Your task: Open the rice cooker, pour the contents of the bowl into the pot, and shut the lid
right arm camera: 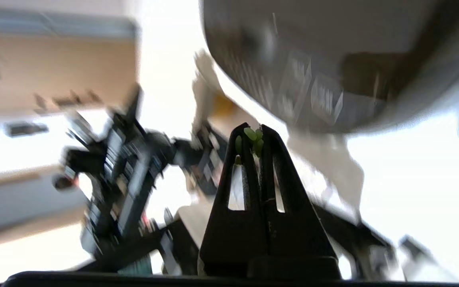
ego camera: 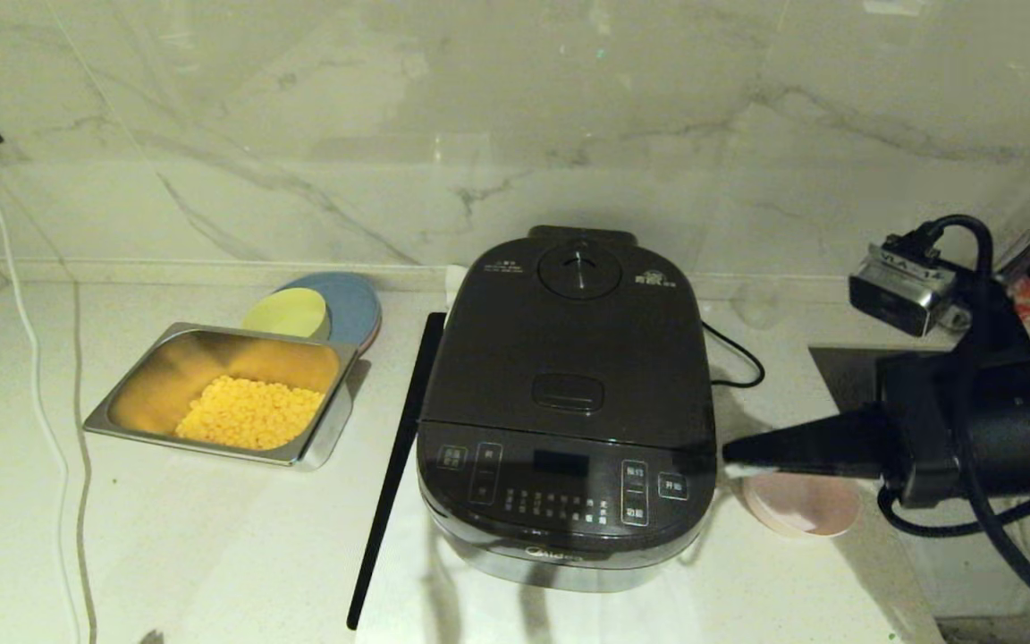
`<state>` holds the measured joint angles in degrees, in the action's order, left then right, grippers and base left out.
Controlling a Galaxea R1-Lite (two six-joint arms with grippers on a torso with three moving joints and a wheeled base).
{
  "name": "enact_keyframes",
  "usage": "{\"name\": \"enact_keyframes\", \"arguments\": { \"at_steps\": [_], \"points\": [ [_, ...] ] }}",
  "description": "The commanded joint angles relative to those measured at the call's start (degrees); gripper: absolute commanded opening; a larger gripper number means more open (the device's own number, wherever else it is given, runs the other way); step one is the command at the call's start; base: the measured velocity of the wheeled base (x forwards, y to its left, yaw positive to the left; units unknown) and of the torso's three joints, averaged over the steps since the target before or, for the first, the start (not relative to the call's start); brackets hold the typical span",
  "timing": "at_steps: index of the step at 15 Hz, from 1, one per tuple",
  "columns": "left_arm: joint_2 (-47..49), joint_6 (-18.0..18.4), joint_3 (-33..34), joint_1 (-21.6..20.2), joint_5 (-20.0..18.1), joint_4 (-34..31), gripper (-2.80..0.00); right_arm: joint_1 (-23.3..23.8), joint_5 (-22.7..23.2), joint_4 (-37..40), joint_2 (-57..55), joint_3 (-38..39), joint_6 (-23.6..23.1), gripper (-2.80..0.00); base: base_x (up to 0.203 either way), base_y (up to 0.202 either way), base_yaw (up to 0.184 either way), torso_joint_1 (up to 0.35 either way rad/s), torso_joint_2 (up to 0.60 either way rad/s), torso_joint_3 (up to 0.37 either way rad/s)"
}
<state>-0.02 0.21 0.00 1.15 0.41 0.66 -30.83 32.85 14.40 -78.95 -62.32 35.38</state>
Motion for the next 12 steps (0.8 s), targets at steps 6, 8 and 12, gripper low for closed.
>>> {"name": "enact_keyframes", "arguments": {
  "at_steps": [6,8,12],
  "points": [
    [-0.1,0.0,0.5,0.0,0.0,0.0,-2.8,-5.3,-2.6,1.8,-1.9,1.2,-0.4,-2.8,0.0,0.0,0.0,0.0,0.0,0.0],
    [-0.1,0.0,0.5,0.0,0.0,0.0,-2.8,-6.3,-2.7,1.8,-1.9,1.1,-0.2,-2.8,0.0,0.0,0.0,0.0,0.0,0.0],
    [-0.1,0.0,0.5,0.0,0.0,0.0,-2.8,-6.3,-2.6,1.8,-2.8,1.1,-0.2,-2.8,0.0,0.0,0.0,0.0,0.0,0.0]
  ]
}}
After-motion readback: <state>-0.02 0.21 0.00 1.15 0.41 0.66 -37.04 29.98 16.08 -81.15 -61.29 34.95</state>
